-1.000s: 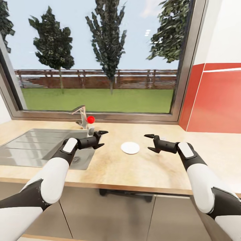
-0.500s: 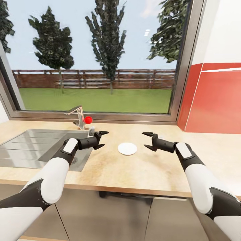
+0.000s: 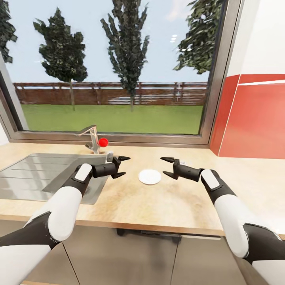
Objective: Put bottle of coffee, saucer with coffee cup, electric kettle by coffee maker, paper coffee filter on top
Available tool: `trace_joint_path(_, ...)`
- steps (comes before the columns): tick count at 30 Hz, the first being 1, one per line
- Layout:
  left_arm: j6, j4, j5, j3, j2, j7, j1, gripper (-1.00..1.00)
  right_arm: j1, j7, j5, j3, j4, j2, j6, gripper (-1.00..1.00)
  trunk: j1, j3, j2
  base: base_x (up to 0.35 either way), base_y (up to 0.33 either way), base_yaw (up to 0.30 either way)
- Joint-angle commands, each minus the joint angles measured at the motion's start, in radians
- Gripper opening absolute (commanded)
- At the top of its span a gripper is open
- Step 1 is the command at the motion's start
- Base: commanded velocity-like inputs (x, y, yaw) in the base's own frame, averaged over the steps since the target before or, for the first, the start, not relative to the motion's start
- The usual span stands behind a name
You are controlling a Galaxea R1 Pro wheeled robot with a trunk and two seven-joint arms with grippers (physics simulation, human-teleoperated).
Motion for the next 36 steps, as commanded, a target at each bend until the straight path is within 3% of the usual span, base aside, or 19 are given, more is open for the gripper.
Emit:
trace_joint_path(1,0.006,-0.001,-0.01,0.009,-0.001,-0.006,-0.001,1.0,-0.001,0.008,0.008,0.0,0.002,0.0,0.005,1.0,0.0,-0.001,-0.001,0.09,-0.06,0.0)
trace_joint_path(24,0.005,0.004,-0.01,0.008,-0.003,-0.004,-0.001,1.0,-0.001,-0.008,0.019,0.012,0.049,-0.006,-0.004,1.0,0.0,-0.001,-0.001,0.073,-0.054,0.0)
trace_joint_path(36,0.002,0.058,-0.01,0.008,-0.005,-0.002,-0.001,1.0,-0.001,-0.01,0.024,0.014,0.087,-0.001,-0.005,1.0,0.0,-0.001,-0.001,0.008,-0.006,0.0)
